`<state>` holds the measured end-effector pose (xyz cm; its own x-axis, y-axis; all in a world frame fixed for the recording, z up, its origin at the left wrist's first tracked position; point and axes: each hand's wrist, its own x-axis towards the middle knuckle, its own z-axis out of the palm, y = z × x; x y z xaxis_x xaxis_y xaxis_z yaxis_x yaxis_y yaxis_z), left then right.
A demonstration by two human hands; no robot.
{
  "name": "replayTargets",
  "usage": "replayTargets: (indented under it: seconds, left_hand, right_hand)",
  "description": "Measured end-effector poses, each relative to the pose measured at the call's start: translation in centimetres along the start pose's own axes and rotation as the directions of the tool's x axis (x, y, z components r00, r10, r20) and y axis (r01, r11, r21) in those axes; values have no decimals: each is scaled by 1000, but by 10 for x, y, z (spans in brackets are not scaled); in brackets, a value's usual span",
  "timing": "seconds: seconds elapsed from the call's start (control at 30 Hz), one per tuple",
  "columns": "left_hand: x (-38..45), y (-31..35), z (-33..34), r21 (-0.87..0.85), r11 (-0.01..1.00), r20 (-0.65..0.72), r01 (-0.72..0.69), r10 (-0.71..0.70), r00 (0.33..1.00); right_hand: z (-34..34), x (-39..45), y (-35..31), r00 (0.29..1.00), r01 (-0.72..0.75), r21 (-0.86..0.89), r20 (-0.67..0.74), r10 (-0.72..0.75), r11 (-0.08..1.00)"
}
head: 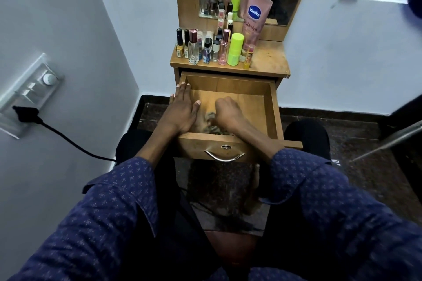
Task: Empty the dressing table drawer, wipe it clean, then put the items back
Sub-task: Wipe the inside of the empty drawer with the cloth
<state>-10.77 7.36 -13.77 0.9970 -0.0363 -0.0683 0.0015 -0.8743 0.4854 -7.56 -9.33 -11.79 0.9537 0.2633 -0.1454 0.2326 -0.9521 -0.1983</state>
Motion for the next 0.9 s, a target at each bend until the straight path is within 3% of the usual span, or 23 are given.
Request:
replayTargets:
  seconds: [0.1,0.2,0.3,0.43,0.5,0.7,0.83,0.9]
  left_hand:
    - [-2,-3,-4,0,1000,-34,-13,13,999]
    - [-3,-3,-5,12,1000,-36,-13,14,999]
    - [-4,-2,-5,59,998,-4,-17,17,1000]
    - [-3,-4,-4,29,999,23,-18,17,1000]
    - [-1,-4,-3,10,1000,38,-12,11,999]
    - [-6,2,-3,-105,994,-3,35,-35,999]
    - [-6,6,-3,-166,984,-25,58,-63,998]
    - [-7,7,-4,-185,981,-37,55,-63,997]
  right_hand:
    - [1,2,-46,985,154,63,63,-158,986]
    - [9,7,-43,978,179,106,87,-189,978]
    - [9,9,-7,993,109,83,36,-112,991]
    - [-6,11,74,989,-124,-109,-99,113,986]
    - [-13,15,93,982,-151,-166,-137,128,975]
    - [-7,32,43,980,102,-192,-150,-132,976]
    - [15,47,-10,915,384,43,-154,-373,923]
    - [17,49,-22,897,431,28,-124,-425,902]
